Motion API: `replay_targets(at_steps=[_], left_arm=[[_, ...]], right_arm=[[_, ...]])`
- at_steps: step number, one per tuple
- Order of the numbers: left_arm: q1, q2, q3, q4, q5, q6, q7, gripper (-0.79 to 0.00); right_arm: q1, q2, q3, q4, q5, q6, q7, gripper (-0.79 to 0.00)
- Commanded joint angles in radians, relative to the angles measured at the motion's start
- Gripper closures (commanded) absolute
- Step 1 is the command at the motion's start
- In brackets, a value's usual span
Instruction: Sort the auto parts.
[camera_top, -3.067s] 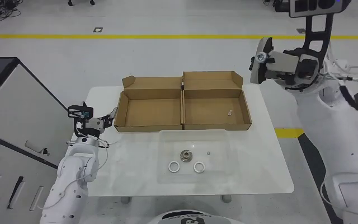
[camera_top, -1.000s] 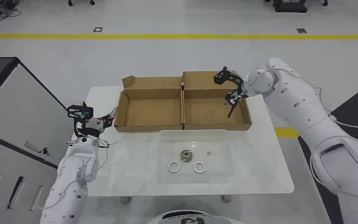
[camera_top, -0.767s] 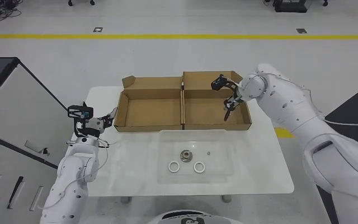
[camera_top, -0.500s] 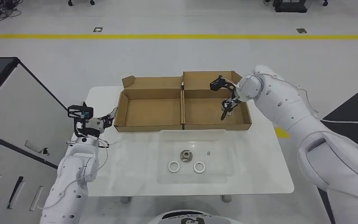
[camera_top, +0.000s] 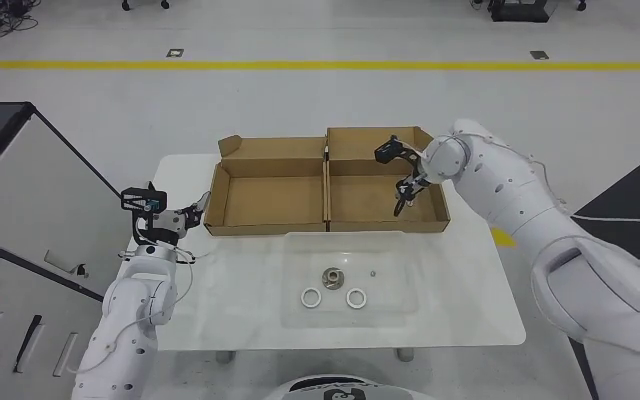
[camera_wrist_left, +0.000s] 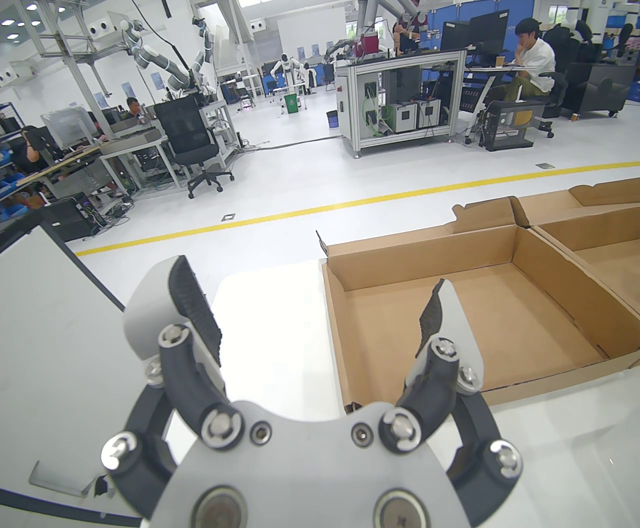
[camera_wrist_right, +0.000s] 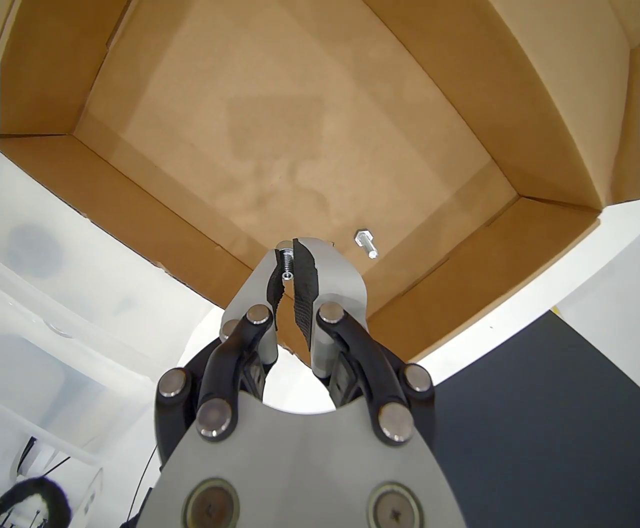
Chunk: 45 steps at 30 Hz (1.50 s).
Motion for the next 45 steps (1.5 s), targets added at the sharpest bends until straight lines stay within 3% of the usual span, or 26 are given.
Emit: replay_targets(at_steps=[1, 9, 25, 27, 31, 34, 45], left_arm=[[0.000, 0.000, 0.000, 0.000, 0.000, 0.000, 0.000, -0.785], [0.000, 0.000, 0.000, 0.000, 0.000, 0.000, 0.000, -0.785], [0.000, 0.000, 0.000, 0.000, 0.000, 0.000, 0.000, -0.785], [0.000, 0.000, 0.000, 0.000, 0.000, 0.000, 0.000, -0.785], [0.000, 0.000, 0.000, 0.000, 0.000, 0.000, 0.000, -0.785], [0.000, 0.000, 0.000, 0.000, 0.000, 0.000, 0.000, -0.785], [0.000, 0.000, 0.000, 0.000, 0.000, 0.000, 0.000, -0.785]], right_arm=[[0.001, -0.007, -0.007, 0.003, -0.018, 0.040, 0.003, 0.000], [0.016, -0.069, -0.058, 0.116, -0.046, 0.074, -0.021, 0.000], [0.045, -0.200, -0.120, 0.363, -0.043, 0.028, -0.057, 0.000], [0.050, -0.212, -0.122, 0.386, -0.043, 0.018, -0.060, -0.108], [0.058, -0.233, -0.125, 0.426, -0.046, -0.001, -0.068, -0.219], [0.064, -0.245, -0.124, 0.452, -0.048, -0.016, -0.075, -0.262], [0.097, -0.257, -0.093, 0.501, -0.029, -0.132, -0.133, -0.289]])
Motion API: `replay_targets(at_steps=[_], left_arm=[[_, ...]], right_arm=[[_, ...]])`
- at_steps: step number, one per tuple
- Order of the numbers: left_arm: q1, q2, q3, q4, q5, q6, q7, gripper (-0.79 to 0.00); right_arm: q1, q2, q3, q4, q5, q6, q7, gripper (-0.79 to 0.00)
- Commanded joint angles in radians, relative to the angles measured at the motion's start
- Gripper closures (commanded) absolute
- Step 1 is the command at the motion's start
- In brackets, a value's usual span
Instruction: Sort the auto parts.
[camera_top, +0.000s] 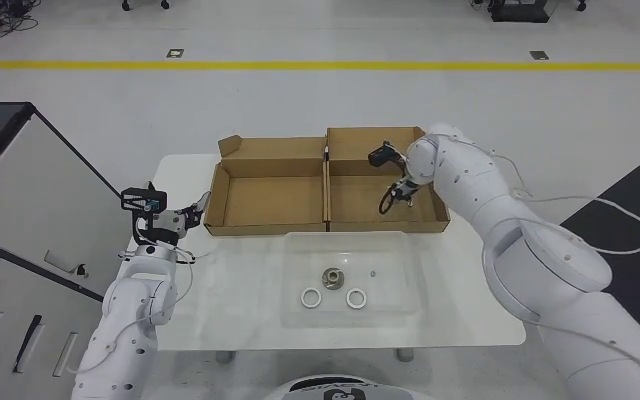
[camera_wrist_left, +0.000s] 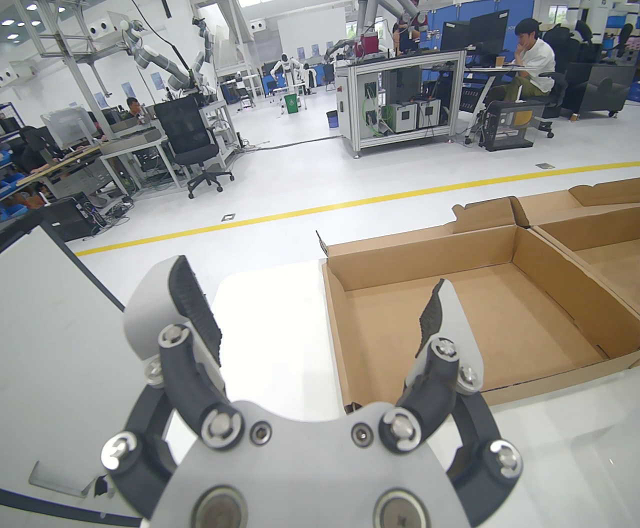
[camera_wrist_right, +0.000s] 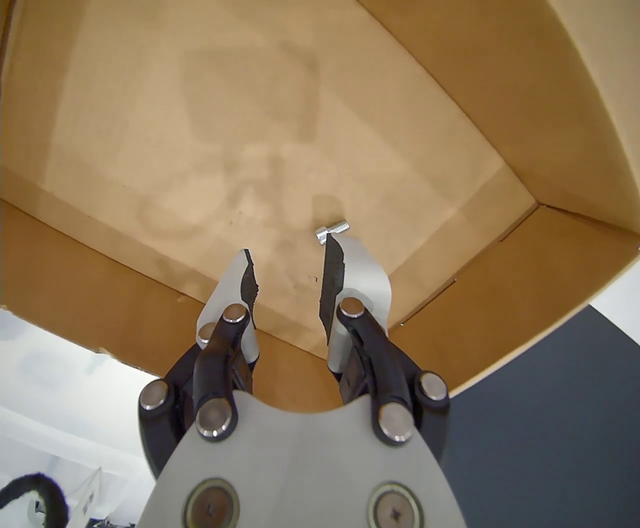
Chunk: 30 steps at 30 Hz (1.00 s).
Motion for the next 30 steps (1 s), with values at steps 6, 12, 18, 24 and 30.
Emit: replay_targets(at_steps=[6, 12, 18, 24, 30], left_arm=[[0.000, 0.000, 0.000, 0.000, 0.000, 0.000, 0.000, -0.785], [0.000, 0.000, 0.000, 0.000, 0.000, 0.000, 0.000, -0.785], [0.000, 0.000, 0.000, 0.000, 0.000, 0.000, 0.000, -0.785], [0.000, 0.000, 0.000, 0.000, 0.000, 0.000, 0.000, -0.785], [0.000, 0.000, 0.000, 0.000, 0.000, 0.000, 0.000, -0.785]], right_arm=[[0.031, 0.015, 0.025, -0.042, -0.005, -0.069, 0.011, -0.360], [0.036, 0.055, 0.061, -0.168, -0.007, -0.136, 0.051, -0.434], [-0.005, 0.124, 0.127, -0.396, -0.006, -0.150, 0.132, -0.785], [-0.118, 0.218, 0.240, -0.716, -0.018, -0.104, 0.237, -0.785], [-0.242, 0.305, 0.295, -1.000, -0.012, -0.050, 0.291, -0.785]])
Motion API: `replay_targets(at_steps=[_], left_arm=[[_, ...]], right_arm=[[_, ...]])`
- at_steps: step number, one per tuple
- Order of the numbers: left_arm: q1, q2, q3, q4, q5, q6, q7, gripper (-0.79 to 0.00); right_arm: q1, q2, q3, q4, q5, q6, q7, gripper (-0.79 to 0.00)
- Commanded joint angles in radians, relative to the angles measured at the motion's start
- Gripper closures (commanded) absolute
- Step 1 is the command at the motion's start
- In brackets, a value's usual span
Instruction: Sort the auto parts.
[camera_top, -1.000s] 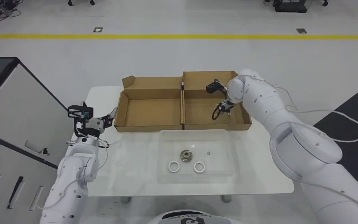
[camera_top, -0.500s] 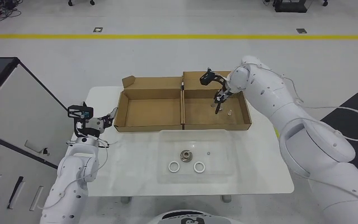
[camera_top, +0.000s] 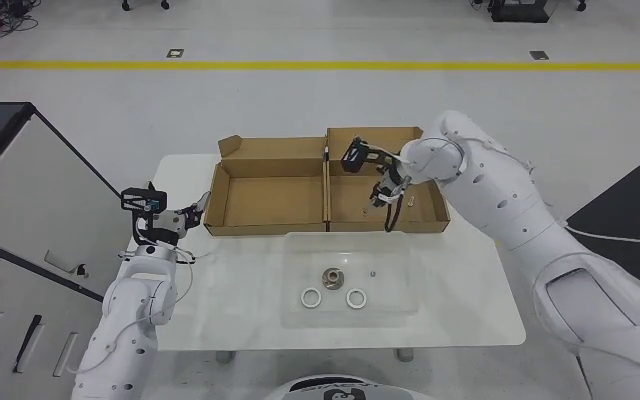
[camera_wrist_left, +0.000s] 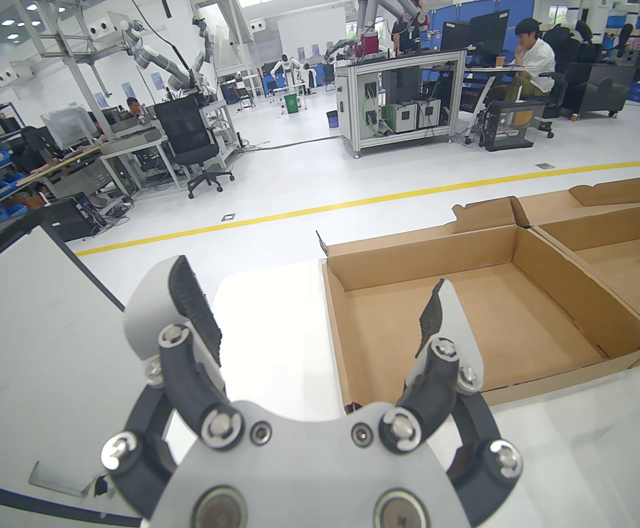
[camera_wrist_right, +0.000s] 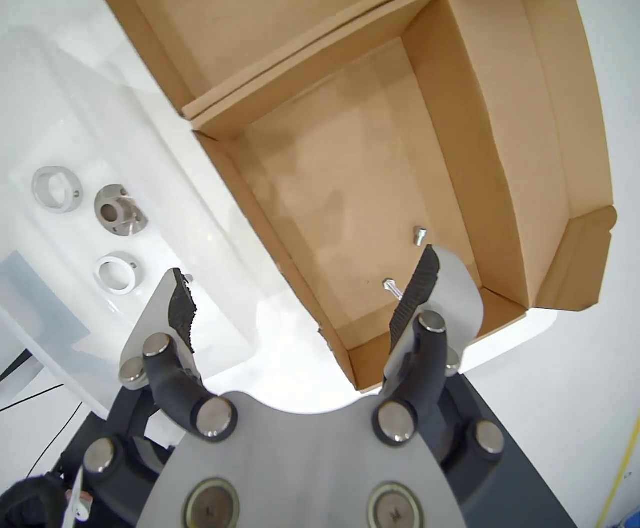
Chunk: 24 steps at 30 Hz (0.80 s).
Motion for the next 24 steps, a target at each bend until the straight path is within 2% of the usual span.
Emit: replay_targets(at_steps=[1, 15, 19, 24], left_arm=[[0.000, 0.000, 0.000, 0.000, 0.000, 0.000, 0.000, -0.785], [0.000, 0.000, 0.000, 0.000, 0.000, 0.000, 0.000, -0.785], [0.000, 0.000, 0.000, 0.000, 0.000, 0.000, 0.000, -0.785], [0.000, 0.000, 0.000, 0.000, 0.000, 0.000, 0.000, -0.785]], right_arm=[[-0.014, 0.014, 0.001, -0.046, 0.002, 0.007, 0.007, -0.785], [-0.014, 0.014, 0.001, -0.046, 0.002, 0.007, 0.007, -0.785], [-0.035, 0.019, -0.021, -0.121, -0.015, -0.021, -0.021, -0.785], [0.005, 0.053, -0.146, -0.255, 0.038, 0.002, 0.002, -0.785]])
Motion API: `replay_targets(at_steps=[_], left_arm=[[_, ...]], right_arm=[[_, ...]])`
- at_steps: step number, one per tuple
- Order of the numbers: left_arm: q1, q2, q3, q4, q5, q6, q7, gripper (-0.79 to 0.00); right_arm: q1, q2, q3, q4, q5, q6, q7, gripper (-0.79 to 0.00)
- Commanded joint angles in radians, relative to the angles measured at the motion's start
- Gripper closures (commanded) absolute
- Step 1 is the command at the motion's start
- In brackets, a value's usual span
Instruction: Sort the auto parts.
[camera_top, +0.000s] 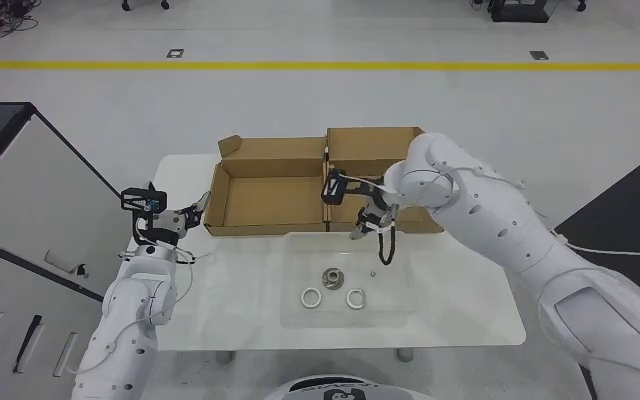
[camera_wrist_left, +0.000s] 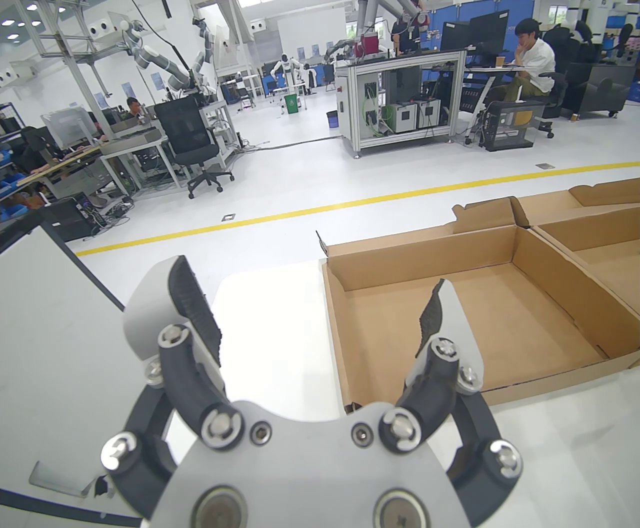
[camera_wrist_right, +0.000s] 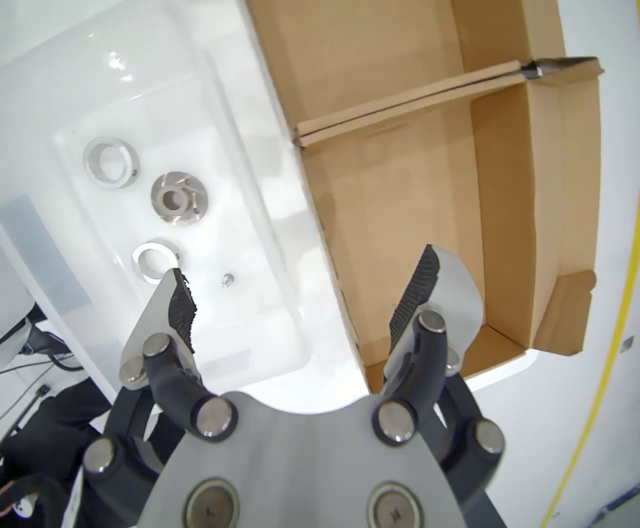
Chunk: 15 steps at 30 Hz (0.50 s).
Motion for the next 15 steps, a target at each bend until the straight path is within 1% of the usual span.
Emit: replay_targets(at_steps=[1, 4, 7, 11, 15], left_arm=[[0.000, 0.000, 0.000, 0.000, 0.000, 0.000, 0.000, -0.785], [0.000, 0.000, 0.000, 0.000, 0.000, 0.000, 0.000, -0.785], [0.000, 0.000, 0.000, 0.000, 0.000, 0.000, 0.000, -0.785], [0.000, 0.000, 0.000, 0.000, 0.000, 0.000, 0.000, -0.785], [0.000, 0.000, 0.000, 0.000, 0.000, 0.000, 0.000, -0.785]], right_arm=[[0.029, 0.017, -0.050, -0.041, 0.028, 0.018, 0.018, -0.785], [0.082, 0.048, -0.136, -0.103, 0.083, 0.053, 0.053, -0.785], [0.128, 0.074, -0.203, -0.130, 0.135, 0.077, 0.078, -0.785], [0.179, 0.099, -0.284, -0.143, 0.187, 0.091, 0.091, -0.785], [0.208, 0.115, -0.349, -0.136, 0.221, 0.089, 0.088, -0.785]])
